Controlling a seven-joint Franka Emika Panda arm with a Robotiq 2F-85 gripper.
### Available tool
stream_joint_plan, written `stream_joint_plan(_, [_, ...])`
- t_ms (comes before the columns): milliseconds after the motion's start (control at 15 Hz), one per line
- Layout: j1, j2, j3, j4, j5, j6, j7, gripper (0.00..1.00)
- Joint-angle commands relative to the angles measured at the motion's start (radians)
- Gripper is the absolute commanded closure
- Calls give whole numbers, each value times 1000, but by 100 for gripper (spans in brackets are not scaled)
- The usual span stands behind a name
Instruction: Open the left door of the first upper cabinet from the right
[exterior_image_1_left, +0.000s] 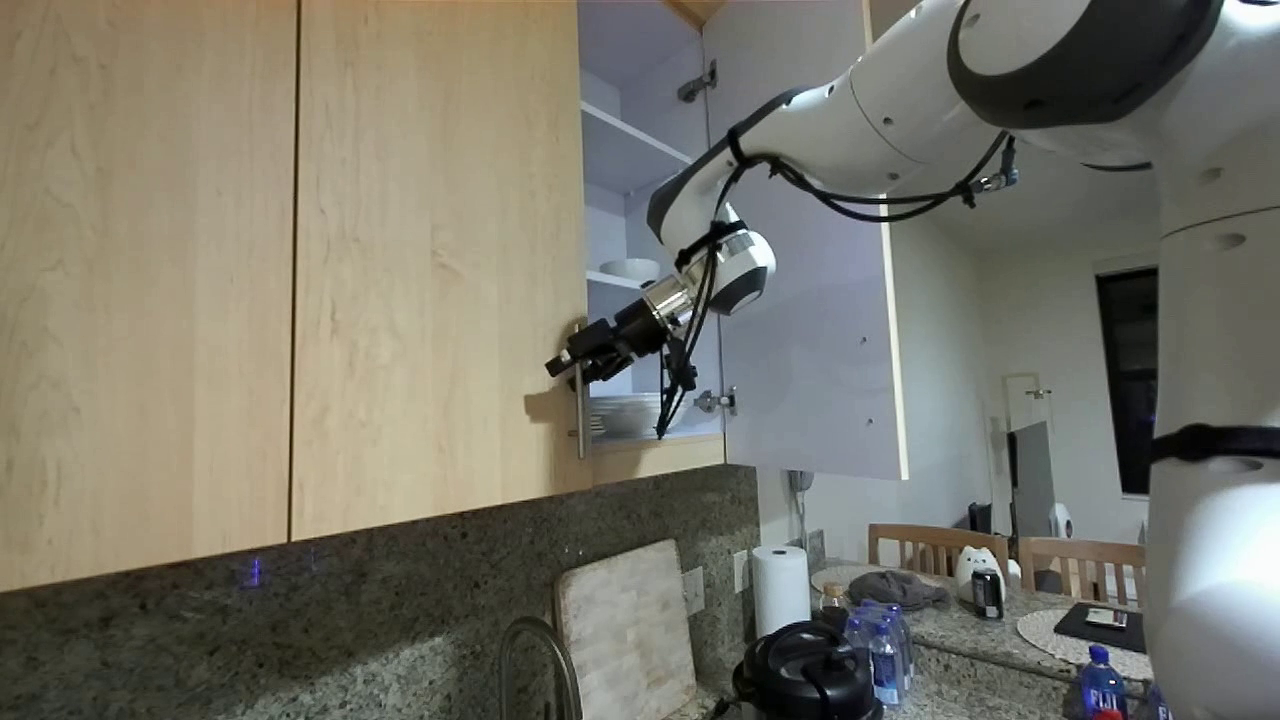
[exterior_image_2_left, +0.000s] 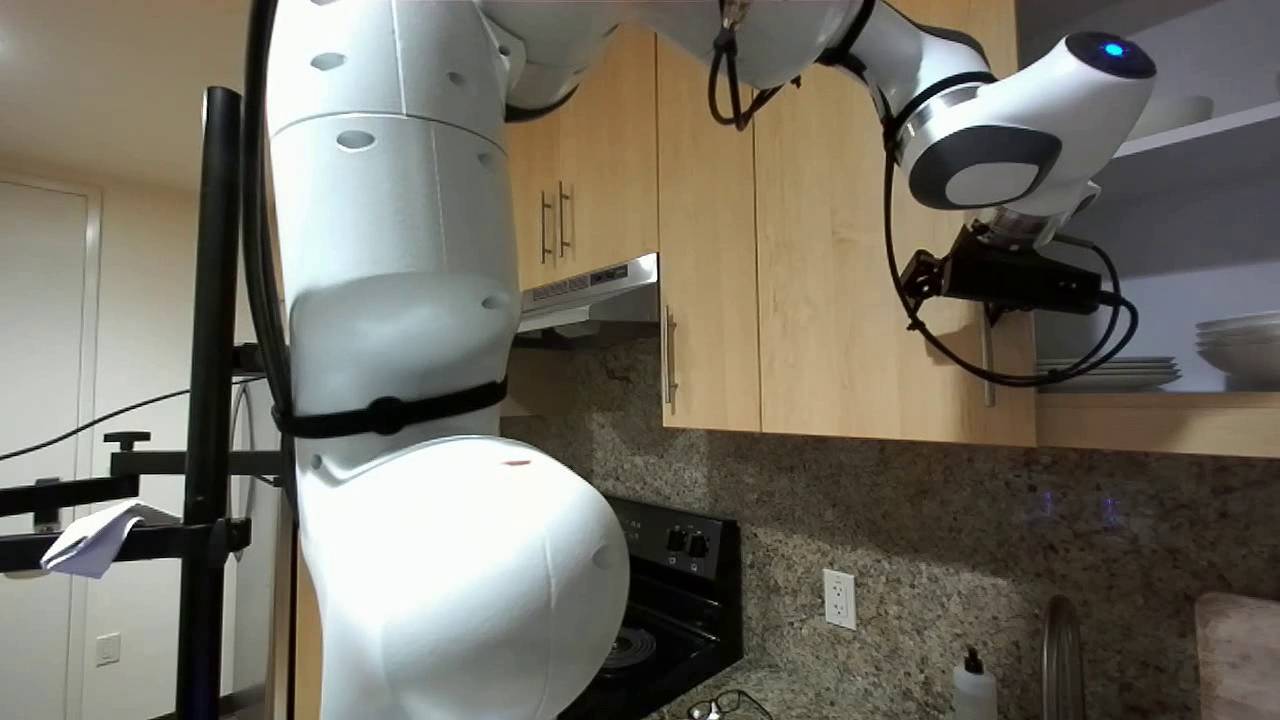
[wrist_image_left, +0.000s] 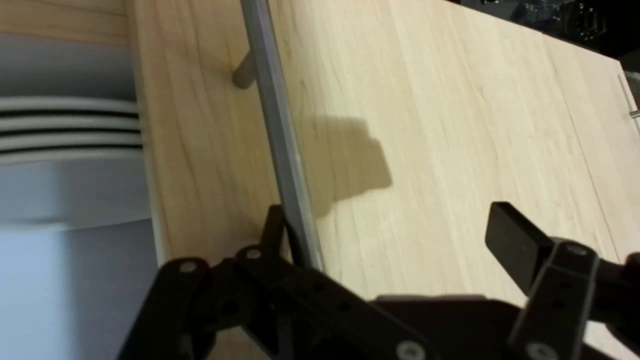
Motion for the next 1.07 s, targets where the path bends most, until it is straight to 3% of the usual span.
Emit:
stream_joint_plan(0, [-23,-11,22,-24,18,-68,-64,0])
stream_joint_plan(400, [-37,-15,26,-24,4,-165,-129,0])
stream_joint_plan(1000, [-8,-46,110,-80,-41,92,-61,0])
